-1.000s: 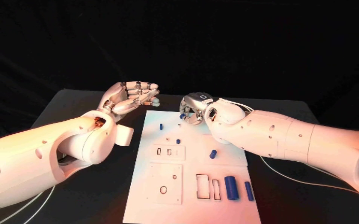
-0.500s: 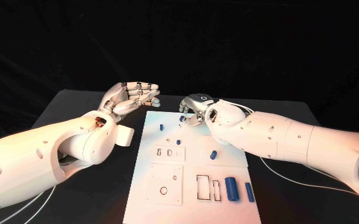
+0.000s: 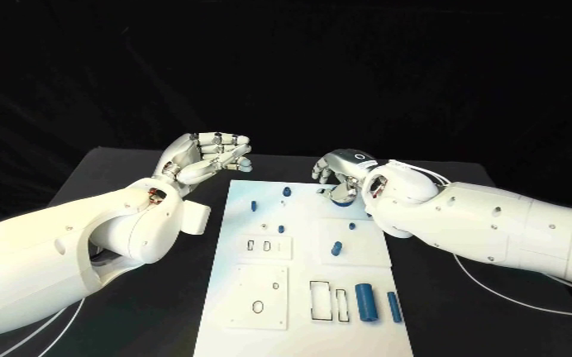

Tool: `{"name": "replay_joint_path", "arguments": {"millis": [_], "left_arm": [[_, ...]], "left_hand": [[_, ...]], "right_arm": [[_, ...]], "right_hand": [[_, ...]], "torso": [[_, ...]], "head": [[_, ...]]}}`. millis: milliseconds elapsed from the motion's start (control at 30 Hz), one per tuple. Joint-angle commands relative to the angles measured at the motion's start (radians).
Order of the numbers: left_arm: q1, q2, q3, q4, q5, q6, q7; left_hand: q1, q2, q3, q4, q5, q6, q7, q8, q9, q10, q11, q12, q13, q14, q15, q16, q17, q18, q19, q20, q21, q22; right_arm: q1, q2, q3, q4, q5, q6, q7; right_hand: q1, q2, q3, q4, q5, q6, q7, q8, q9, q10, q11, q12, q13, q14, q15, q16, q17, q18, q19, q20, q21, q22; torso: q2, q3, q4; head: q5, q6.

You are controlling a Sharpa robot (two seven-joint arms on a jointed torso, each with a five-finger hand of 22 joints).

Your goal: Assemble the parts on the task board

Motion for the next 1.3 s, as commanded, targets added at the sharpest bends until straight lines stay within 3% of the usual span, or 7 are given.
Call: {"name": "replay_joint_path", "arguments": {"millis": [33, 333, 400, 467, 700, 1033, 1300], "left_arm": [[0.002, 0.000, 0.001, -0.002, 0.005, 0.022, 0.009], [0.001, -0.001, 0.001, -0.009, 0.009, 0.025, 0.009], [0.001, 0.000, 0.000, -0.011, 0.009, 0.026, 0.009], [0.001, 0.001, 0.000, -0.011, 0.009, 0.026, 0.009], [0.001, 0.005, 0.000, -0.013, 0.010, 0.028, 0.009], [0.001, 0.006, 0.000, -0.014, 0.010, 0.030, 0.009], [0.001, 0.006, 0.000, -0.015, 0.010, 0.030, 0.008]], "left_hand": [[0.011, -0.002, 0.007, 0.001, 0.002, 0.007, 0.012, -0.005, 0.001, 0.005, 0.002, -0.007, 0.001, -0.007, 0.000, -0.004, 0.001, 0.010, -0.003, -0.003, 0.004, 0.001], [0.011, -0.003, 0.010, 0.000, 0.002, 0.008, 0.012, -0.005, 0.001, 0.006, 0.002, -0.008, 0.001, -0.007, -0.001, -0.004, 0.005, 0.010, -0.006, -0.003, 0.009, 0.004], [0.011, -0.003, 0.010, 0.000, 0.002, 0.008, 0.012, -0.005, 0.001, 0.006, 0.002, -0.008, 0.001, -0.007, -0.001, -0.004, 0.005, 0.010, -0.006, -0.003, 0.009, 0.004], [0.011, -0.003, 0.010, 0.000, 0.002, 0.008, 0.012, -0.005, 0.001, 0.006, 0.002, -0.008, 0.001, -0.007, -0.001, -0.004, 0.005, 0.010, -0.006, -0.003, 0.009, 0.004], [0.011, -0.003, 0.010, 0.000, 0.002, 0.008, 0.012, -0.005, 0.001, 0.006, 0.002, -0.008, 0.001, -0.007, -0.001, -0.004, 0.005, 0.010, -0.006, -0.003, 0.009, 0.004], [0.011, -0.003, 0.010, 0.000, 0.002, 0.008, 0.012, -0.005, 0.001, 0.006, 0.002, -0.008, 0.001, -0.007, -0.001, -0.004, 0.005, 0.010, -0.006, -0.003, 0.009, 0.004], [0.011, -0.004, 0.012, 0.000, 0.002, 0.008, 0.012, -0.005, 0.002, 0.007, 0.001, -0.008, 0.001, -0.007, -0.001, -0.005, 0.007, 0.009, -0.008, -0.003, 0.011, 0.006]], "right_arm": [[0.011, -0.047, 0.003, 0.038, 0.058, 0.014, -0.019], [0.026, -0.127, 0.009, 0.021, 0.131, 0.095, -0.009], [0.027, -0.128, 0.009, -0.001, 0.150, 0.125, 0.001], [0.028, -0.124, 0.009, -0.019, 0.160, 0.142, 0.007], [0.021, -0.097, 0.009, -0.069, 0.178, 0.182, 0.025], [0.009, -0.056, 0.007, -0.112, 0.223, 0.189, 0.034], [-0.002, -0.030, 0.006, -0.141, 0.234, 0.188, 0.036]], "right_hand": [[-0.017, -0.033, -0.039, 0.020, 0.062, -0.030, 0.005, -0.023, -0.005, 0.043, -0.004, 0.005, 0.002, 0.015, 0.003, 0.007, 0.004, -0.009, 0.013, -0.003, 0.014, 0.020], [0.088, 0.001, -0.342, 0.123, 0.066, -0.040, -0.030, 0.002, 0.027, 0.177, -0.047, 0.125, 0.130, 0.031, -0.032, 0.048, 0.057, -0.015, 0.032, -0.033, 0.027, 0.059], [0.160, 0.028, -0.469, 0.196, 0.088, -0.063, -0.034, 0.033, 0.050, 0.103, -0.053, 0.290, 0.300, 0.035, -0.033, 0.066, 0.080, -0.017, 0.040, -0.040, 0.034, 0.078], [0.165, 0.042, -0.503, 0.196, 0.093, -0.074, -0.031, 0.052, 0.061, 0.064, -0.051, 0.401, 0.406, 0.036, -0.035, 0.073, 0.089, -0.020, 0.044, -0.037, 0.037, 0.089], [0.164, 0.057, -0.510, 0.196, 0.109, -0.070, -0.027, 0.073, 0.066, 0.006, -0.047, 0.559, 0.558, 0.048, -0.033, 0.114, 0.163, -0.025, 0.058, -0.031, 0.054, 0.119], [0.159, 0.068, -0.497, 0.195, 0.122, -0.059, -0.024, 0.081, 0.061, 0.096, -0.044, 0.902, 0.890, 0.068, -0.030, 0.177, 0.289, -0.041, 0.099, -0.026, 0.112, 0.190], [0.159, 0.077, -0.485, 0.193, 0.131, -0.046, -0.025, 0.082, 0.058, 0.119, -0.044, 0.978, 0.965, 0.074, -0.029, 0.192, 0.322, -0.044, 0.108, -0.025, 0.126, 0.207]], "torso": [[-0.004, 0.0022, -0.0072], [-0.005, 0.0076, -0.0113], [-0.004, 0.0072, -0.0102], [-0.004, 0.0063, -0.0102], [-0.003, 0.0067, -0.0067], [-0.002, 0.0056, -0.0054], [-0.004, 0.0055, -0.0080]], "head": [[-0.003, 0.003], [-0.010, 0.005], [-0.013, 0.005], [-0.013, 0.004], [-0.014, -0.001], [-0.014, -0.006], [-0.019, -0.007]]}}
